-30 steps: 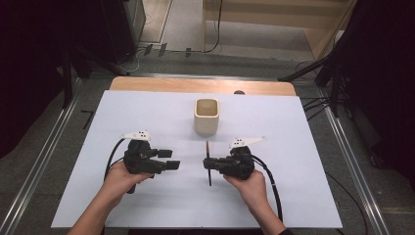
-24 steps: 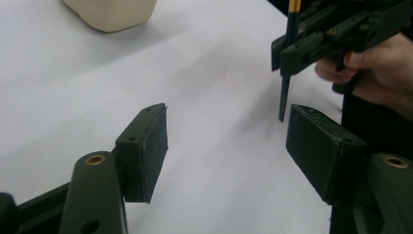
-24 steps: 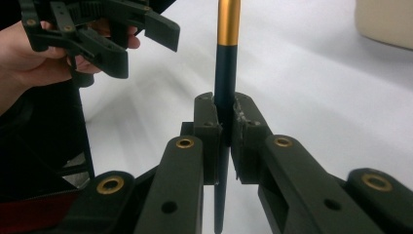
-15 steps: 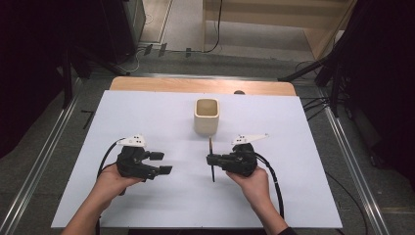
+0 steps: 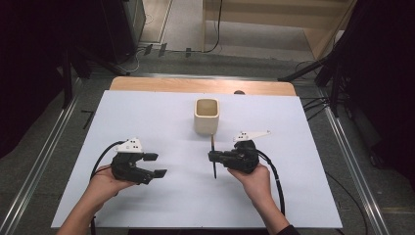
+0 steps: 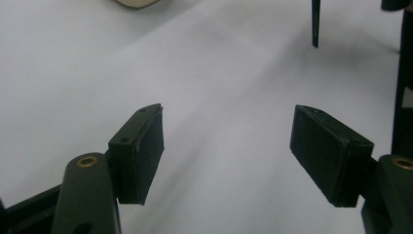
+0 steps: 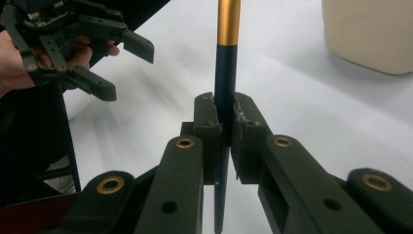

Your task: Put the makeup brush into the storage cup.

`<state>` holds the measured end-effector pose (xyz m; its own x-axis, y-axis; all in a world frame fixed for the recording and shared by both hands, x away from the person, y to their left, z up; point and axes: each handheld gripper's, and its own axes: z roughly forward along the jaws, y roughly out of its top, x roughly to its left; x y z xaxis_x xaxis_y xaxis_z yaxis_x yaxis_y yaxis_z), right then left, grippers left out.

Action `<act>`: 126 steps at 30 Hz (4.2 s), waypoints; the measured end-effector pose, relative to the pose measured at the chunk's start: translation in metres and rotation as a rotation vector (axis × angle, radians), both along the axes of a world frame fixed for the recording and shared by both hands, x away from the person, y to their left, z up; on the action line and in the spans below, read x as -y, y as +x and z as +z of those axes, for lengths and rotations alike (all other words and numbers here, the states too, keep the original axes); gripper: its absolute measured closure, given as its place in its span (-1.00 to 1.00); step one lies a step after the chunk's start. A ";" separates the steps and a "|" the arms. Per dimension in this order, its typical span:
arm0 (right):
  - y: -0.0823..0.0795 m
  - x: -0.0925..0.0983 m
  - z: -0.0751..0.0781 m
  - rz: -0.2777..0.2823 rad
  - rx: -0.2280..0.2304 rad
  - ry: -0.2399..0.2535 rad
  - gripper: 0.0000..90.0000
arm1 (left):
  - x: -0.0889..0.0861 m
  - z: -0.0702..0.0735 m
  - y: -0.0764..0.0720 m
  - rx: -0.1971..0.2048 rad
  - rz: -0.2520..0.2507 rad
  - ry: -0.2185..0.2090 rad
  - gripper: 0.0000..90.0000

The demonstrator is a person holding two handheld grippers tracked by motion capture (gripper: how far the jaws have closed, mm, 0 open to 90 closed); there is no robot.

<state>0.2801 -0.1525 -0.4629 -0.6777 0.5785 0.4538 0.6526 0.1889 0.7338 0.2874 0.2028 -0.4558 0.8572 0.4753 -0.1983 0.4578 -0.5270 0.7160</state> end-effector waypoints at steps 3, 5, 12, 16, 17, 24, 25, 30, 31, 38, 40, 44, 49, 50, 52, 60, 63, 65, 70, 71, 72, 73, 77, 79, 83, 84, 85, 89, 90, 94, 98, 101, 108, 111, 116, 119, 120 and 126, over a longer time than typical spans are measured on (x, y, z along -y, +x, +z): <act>0.001 0.001 0.000 -0.001 0.001 -0.003 0.85 | -0.001 -0.001 -0.003 0.031 -0.017 0.042 -0.37; 0.001 0.001 0.001 -0.005 0.000 -0.006 0.85 | -0.001 -0.001 -0.005 0.057 -0.029 0.072 -0.38; 0.003 0.002 0.002 -0.008 0.004 -0.010 0.85 | -0.006 -0.003 -0.007 0.071 -0.038 0.092 -0.38; 0.004 0.003 0.003 -0.012 0.009 -0.011 0.85 | -0.010 -0.003 -0.008 0.079 -0.037 0.095 -0.38; 0.004 0.003 0.003 -0.013 0.010 -0.012 0.85 | -0.011 -0.003 -0.009 0.079 -0.036 0.099 -0.38; 0.007 0.005 0.008 -0.022 0.022 -0.012 0.85 | -0.013 -0.003 -0.009 0.075 -0.029 0.092 -0.38; 0.007 0.006 0.009 -0.025 0.026 -0.013 0.85 | -0.013 -0.003 -0.009 0.071 -0.029 0.089 -0.39; 0.011 0.008 0.015 -0.034 0.035 -0.014 0.85 | -0.014 -0.002 -0.009 0.067 -0.025 0.080 -0.39; 0.013 0.009 0.017 -0.033 0.035 -0.014 0.85 | -0.014 -0.002 -0.009 0.067 -0.023 0.077 -0.39; 0.021 0.014 0.029 -0.051 0.054 -0.022 0.85 | -0.015 -0.003 -0.008 0.062 -0.022 0.072 -0.39; 0.024 0.015 0.033 -0.055 0.063 -0.021 0.85 | -0.015 -0.004 -0.008 0.057 -0.015 0.074 -0.39; 0.028 0.017 0.040 -0.066 0.077 -0.022 0.85 | -0.015 -0.004 -0.008 0.058 -0.015 0.073 -0.39; 0.035 0.018 0.049 -0.077 0.091 -0.027 0.85 | -0.015 -0.005 -0.008 0.059 -0.012 0.069 -0.39; 0.036 0.018 0.051 -0.078 0.093 -0.030 0.85 | -0.015 -0.005 -0.008 0.060 -0.013 0.071 -0.39; 0.039 0.018 0.054 -0.079 0.097 -0.033 0.85 | -0.015 -0.005 -0.008 0.060 -0.011 0.072 -0.39; 0.049 0.017 0.068 -0.094 0.116 -0.034 0.85 | -0.015 -0.006 -0.008 0.051 -0.011 0.078 -0.39; 0.053 0.017 0.073 -0.096 0.118 -0.040 0.85 | -0.015 -0.005 -0.007 0.051 -0.014 0.076 -0.39; 0.055 0.017 0.076 -0.099 0.123 -0.042 0.85 | -0.015 -0.005 -0.008 0.050 -0.013 0.077 -0.39; 0.062 0.016 0.082 -0.107 0.129 -0.049 0.85 | -0.015 -0.006 -0.008 0.049 -0.014 0.078 -0.39; 0.063 0.016 0.084 -0.109 0.128 -0.049 0.85 | -0.015 -0.006 -0.008 0.050 -0.015 0.079 -0.39; 0.065 0.016 0.085 -0.112 0.131 -0.048 0.85 | -0.015 -0.006 -0.008 0.050 -0.016 0.082 -0.39; 0.066 0.016 0.086 -0.114 0.131 -0.045 0.85 | -0.015 -0.006 -0.008 0.048 -0.016 0.083 -0.39; 0.073 0.014 0.094 -0.121 0.143 -0.060 0.85 | -0.015 -0.006 -0.008 0.046 -0.019 0.073 -0.39; 0.077 0.012 0.097 -0.121 0.145 -0.066 0.85 | -0.015 -0.006 -0.008 0.046 -0.019 0.072 -0.40; 0.084 0.010 0.102 -0.129 0.152 -0.073 0.85 | -0.015 -0.006 -0.008 0.045 -0.019 0.073 -0.40; 0.085 0.010 0.103 -0.132 0.152 -0.078 0.85 | -0.015 -0.006 -0.008 0.045 -0.020 0.073 -0.40; 0.087 0.010 0.104 -0.134 0.155 -0.080 0.85 | -0.015 -0.006 -0.008 0.046 -0.020 0.072 -0.40; 0.094 0.010 0.108 -0.154 0.157 -0.071 0.85 | -0.015 -0.006 -0.008 0.045 -0.021 0.073 -0.40; 0.095 0.010 0.109 -0.156 0.159 -0.070 0.85 | -0.015 -0.006 -0.008 0.045 -0.020 0.072 -0.40; 0.100 0.009 0.114 -0.167 0.161 -0.064 0.85 | -0.015 -0.006 -0.008 0.044 -0.022 0.071 -0.40; 0.105 0.004 0.120 -0.171 0.179 -0.064 0.85 | -0.015 -0.006 -0.008 0.045 -0.022 0.072 -0.40; 0.109 0.002 0.123 -0.177 0.178 -0.066 0.85 | -0.015 -0.006 -0.008 0.045 -0.021 0.072 -0.40; 0.121 -0.001 0.126 -0.198 0.181 -0.085 0.85 | -0.016 -0.005 -0.007 0.042 -0.020 0.071 -0.39; 0.126 -0.002 0.125 -0.208 0.177 -0.090 0.85 | -0.016 -0.005 -0.007 0.042 -0.020 0.069 -0.39; 0.133 -0.003 0.124 -0.219 0.178 -0.105 0.85 | -0.016 -0.005 -0.007 0.041 -0.019 0.065 -0.39; 0.138 -0.004 0.125 -0.230 0.178 -0.115 0.85 | -0.016 -0.005 -0.007 0.040 -0.021 0.066 -0.39; 0.140 -0.005 0.124 -0.235 0.179 -0.114 0.85 | -0.016 -0.005 -0.007 0.040 -0.021 0.064 -0.39; 0.148 -0.007 0.118 -0.253 0.185 -0.096 0.85 | -0.016 -0.005 -0.007 0.041 -0.020 0.063 -0.39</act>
<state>0.4276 -0.1460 -0.3449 -0.5728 0.7733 0.2718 0.5452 0.1119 0.8308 0.2800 0.2186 -0.4607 0.8734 0.4683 -0.1334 0.4178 -0.5800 0.6993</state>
